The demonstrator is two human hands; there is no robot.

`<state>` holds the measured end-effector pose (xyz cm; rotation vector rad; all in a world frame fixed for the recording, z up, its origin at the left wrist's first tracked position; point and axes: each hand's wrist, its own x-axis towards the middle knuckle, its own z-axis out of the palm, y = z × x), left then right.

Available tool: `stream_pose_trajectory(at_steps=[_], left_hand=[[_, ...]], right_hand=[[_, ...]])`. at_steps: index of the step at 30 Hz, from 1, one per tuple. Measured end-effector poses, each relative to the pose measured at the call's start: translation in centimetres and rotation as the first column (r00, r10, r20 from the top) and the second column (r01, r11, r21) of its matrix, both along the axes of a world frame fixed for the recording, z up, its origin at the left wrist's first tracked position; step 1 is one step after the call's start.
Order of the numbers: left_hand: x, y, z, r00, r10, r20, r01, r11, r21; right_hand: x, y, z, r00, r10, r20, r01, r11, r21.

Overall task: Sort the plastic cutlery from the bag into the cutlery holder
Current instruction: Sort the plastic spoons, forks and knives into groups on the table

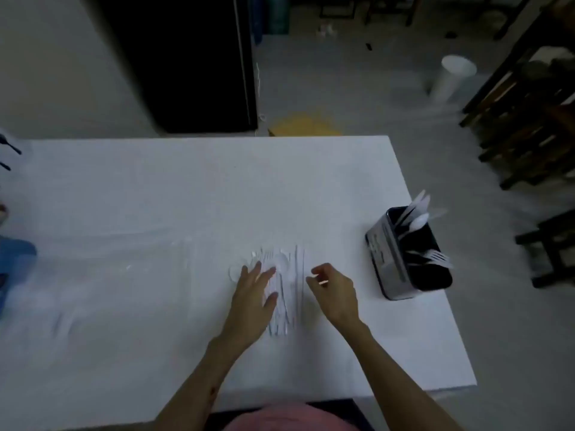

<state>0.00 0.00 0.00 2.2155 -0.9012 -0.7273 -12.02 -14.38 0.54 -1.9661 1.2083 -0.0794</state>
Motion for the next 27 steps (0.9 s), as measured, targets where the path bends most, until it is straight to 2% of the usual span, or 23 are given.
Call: stream_pose_trajectory(at_steps=[3,7,12,15,23,27], left_hand=[[-0.3,0.5,-2.7,0.944,-0.277,0.180,0.239,0.949,0.207],[-0.6,1.1,-5.3,0.871,-0.413,0.264,0.319,0.887,0.335],[-1.1,1.9,-6.3,0.849,-0.408,0.335,0.294,0.893,0.342],[-1.2,2.4,-6.0,0.859,-0.419,0.295,0.317,0.887,0.337],[-1.6,2.3,-4.7,0.934,-0.292,0.209,0.272,0.955,0.116],[-1.6,1.6,-4.4,0.963,-0.204,0.173,0.203,0.979,0.028]], right_hand=[[0.0,0.7,-2.5,0.991,-0.019,-0.133,0.026,0.998,0.050],[0.4,1.4,-4.5,0.973,-0.051,-0.227,0.060,0.998,0.035],[1.0,1.7,-5.1,0.960,-0.083,-0.266,0.080,0.997,-0.023],[0.7,1.5,-5.3,0.960,-0.106,-0.258,0.101,0.994,-0.034],[-0.2,1.3,-5.1,0.956,-0.151,-0.253,0.142,0.988,-0.053],[-0.3,1.4,-5.2,0.963,-0.100,-0.251,0.088,0.994,-0.059]])
